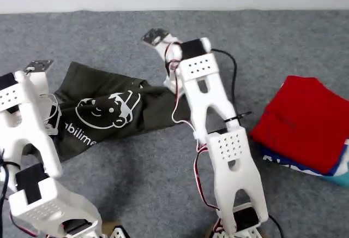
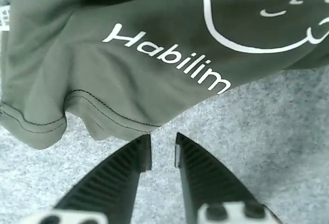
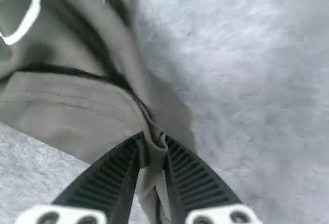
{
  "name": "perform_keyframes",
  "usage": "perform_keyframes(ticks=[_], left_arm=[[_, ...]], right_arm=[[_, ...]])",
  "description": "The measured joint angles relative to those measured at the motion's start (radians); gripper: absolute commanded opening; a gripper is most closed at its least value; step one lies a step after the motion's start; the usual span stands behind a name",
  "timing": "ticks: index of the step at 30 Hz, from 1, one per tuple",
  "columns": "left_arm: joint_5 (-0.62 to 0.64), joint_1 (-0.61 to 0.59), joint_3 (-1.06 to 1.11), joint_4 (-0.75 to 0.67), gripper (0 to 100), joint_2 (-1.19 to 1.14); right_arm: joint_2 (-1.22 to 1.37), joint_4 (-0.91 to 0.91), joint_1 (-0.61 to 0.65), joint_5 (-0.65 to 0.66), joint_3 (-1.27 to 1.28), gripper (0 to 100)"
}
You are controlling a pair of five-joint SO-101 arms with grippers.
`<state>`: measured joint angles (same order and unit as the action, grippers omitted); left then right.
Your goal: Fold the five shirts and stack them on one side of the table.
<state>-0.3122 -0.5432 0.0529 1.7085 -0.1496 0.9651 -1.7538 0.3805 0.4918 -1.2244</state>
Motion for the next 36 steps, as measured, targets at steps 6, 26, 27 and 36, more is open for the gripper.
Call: perform_keyframes(ticks=[6, 26, 27, 36], left_arm=[[0.0, 0.0, 0.0, 0.0, 9, 0.0], [0.0, 0.0, 0.0, 0.0, 9, 0.0], [0.0, 0.0, 0.0, 0.0, 9, 0.0], [0.0, 0.0, 0.0, 0.0, 9, 0.0]], right_arm=[[-0.025, 0.0, -0.037, 0.018, 0.034, 4.1], [-0.032, 0.0, -0.003, 0.029, 0.126, 1.0], [-0.048, 0.0, -0.005, 0.034, 0.126, 1.0], [-0.302, 0.0, -0.069, 0.038, 0.126, 1.0]])
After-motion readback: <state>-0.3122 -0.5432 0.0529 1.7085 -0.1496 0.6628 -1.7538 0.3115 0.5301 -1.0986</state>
